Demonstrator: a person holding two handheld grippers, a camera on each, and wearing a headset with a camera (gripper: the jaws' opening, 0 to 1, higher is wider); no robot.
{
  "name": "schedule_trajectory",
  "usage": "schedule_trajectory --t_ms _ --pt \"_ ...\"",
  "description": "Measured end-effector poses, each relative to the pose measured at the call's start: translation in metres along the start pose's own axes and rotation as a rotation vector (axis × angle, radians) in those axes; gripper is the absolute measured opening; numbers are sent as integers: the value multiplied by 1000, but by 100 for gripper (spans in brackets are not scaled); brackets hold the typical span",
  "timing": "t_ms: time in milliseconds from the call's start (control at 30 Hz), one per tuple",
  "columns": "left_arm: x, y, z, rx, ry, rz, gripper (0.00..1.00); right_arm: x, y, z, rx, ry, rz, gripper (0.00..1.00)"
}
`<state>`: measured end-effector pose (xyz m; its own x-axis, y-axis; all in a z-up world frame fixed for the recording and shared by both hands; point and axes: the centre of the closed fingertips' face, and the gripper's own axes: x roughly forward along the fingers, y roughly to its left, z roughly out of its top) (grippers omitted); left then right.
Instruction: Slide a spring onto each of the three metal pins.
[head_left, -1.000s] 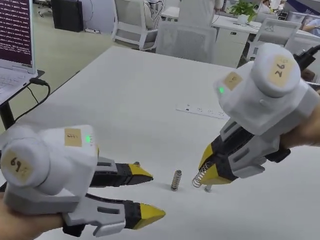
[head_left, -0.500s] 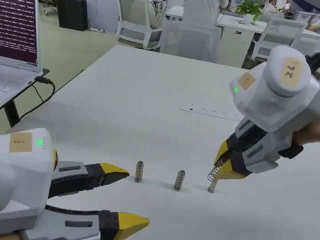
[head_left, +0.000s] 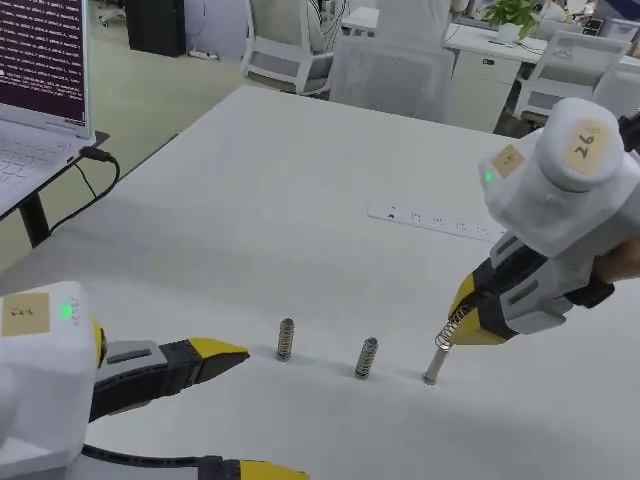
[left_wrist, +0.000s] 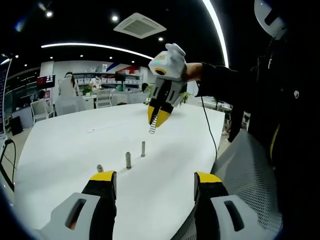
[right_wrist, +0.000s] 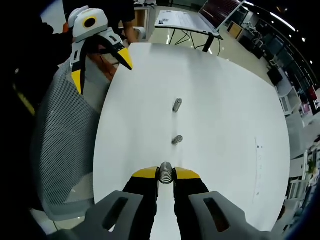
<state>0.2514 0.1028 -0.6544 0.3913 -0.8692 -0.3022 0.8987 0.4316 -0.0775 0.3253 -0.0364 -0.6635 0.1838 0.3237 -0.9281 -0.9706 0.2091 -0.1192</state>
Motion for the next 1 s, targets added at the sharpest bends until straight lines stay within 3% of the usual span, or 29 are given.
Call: schedule_trajectory --t_ms 400,667,1000 --pt "0 -12 5 27 -17 -13 66 16 -20 -20 49 53 -3 8" --pt "3 -15 0 52 -4 -18 67 28 -32 -36 62 114 -6 8" --pt "5 -15 -5 62 12 -20 67 40 -37 -40 76 119 12 8"
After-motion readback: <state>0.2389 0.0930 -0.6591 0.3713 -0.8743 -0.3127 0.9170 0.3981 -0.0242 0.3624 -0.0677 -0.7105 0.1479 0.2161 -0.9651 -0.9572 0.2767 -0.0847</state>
